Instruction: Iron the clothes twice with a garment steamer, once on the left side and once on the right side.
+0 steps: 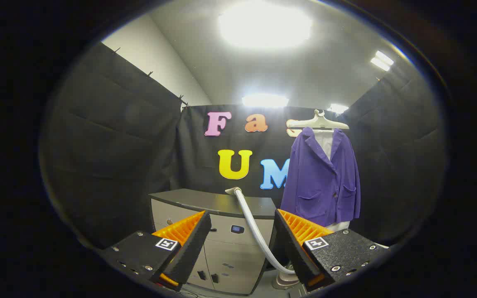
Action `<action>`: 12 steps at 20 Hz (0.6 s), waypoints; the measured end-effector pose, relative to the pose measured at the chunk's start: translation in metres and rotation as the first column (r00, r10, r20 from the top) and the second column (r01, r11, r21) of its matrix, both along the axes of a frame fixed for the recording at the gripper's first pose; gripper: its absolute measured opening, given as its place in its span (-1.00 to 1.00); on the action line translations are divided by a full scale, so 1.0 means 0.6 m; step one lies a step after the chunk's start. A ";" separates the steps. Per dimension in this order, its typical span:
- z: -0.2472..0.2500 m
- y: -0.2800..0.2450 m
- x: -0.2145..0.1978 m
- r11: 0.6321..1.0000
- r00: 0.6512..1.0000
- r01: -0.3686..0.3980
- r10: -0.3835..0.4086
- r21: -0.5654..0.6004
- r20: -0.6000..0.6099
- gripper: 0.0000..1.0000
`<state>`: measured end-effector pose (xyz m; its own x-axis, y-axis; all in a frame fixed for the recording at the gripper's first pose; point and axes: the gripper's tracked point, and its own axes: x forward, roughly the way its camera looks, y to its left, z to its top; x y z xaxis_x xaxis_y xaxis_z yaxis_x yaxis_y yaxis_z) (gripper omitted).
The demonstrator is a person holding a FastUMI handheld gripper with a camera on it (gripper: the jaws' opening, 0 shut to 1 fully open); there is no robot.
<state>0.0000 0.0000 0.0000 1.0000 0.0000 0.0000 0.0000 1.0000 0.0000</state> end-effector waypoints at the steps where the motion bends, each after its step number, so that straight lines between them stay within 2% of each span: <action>1: 0.003 0.000 -0.001 1.000 1.000 -0.001 0.001 0.004 0.003 0.89; 12: 0.023 -0.013 -0.019 1.000 1.000 -0.010 0.010 0.015 0.013 0.89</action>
